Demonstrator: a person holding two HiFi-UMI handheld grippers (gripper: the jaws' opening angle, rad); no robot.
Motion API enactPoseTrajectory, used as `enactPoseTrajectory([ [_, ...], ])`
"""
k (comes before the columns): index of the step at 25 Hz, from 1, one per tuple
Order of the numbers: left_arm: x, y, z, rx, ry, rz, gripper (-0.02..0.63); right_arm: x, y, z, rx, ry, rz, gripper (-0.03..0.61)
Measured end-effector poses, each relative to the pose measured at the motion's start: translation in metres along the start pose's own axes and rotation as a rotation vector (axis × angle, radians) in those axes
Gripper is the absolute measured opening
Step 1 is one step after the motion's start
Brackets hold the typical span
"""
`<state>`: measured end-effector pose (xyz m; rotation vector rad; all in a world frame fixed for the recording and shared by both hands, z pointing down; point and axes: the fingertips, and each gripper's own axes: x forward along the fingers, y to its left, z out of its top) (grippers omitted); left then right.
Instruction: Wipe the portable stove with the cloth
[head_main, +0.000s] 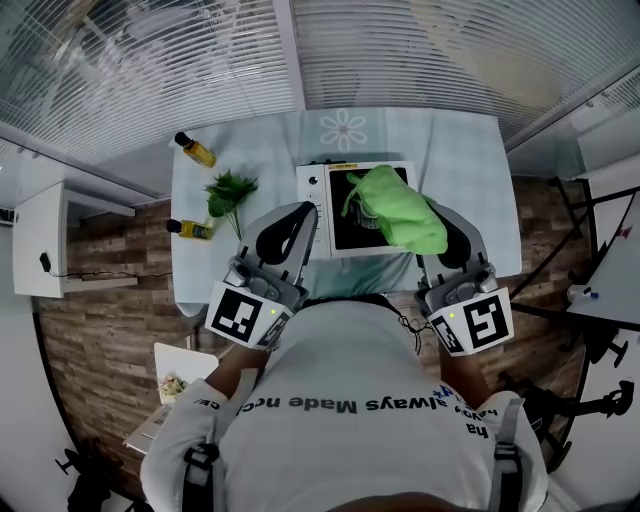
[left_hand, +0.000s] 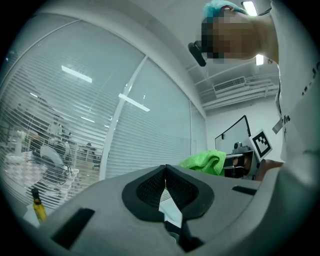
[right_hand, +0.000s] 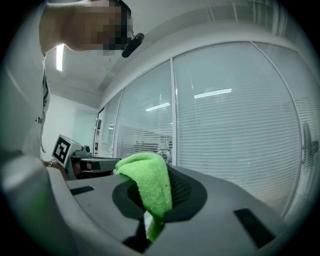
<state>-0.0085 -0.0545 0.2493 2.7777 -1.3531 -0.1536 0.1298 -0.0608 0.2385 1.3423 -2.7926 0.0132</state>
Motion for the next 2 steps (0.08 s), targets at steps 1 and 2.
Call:
enactPoseTrajectory([
  [1,0.0000,0.0005,0.0001,-0.004,0.000,0.000,0.012,0.0005,0.0000,0.0006,0.002,-0.001,0.001,0.023],
  [2,0.0001,0.0011,0.0002,-0.008,0.000,-0.001,0.012,0.0010,0.0001,0.0012,0.004,-0.003,0.003,0.023],
])
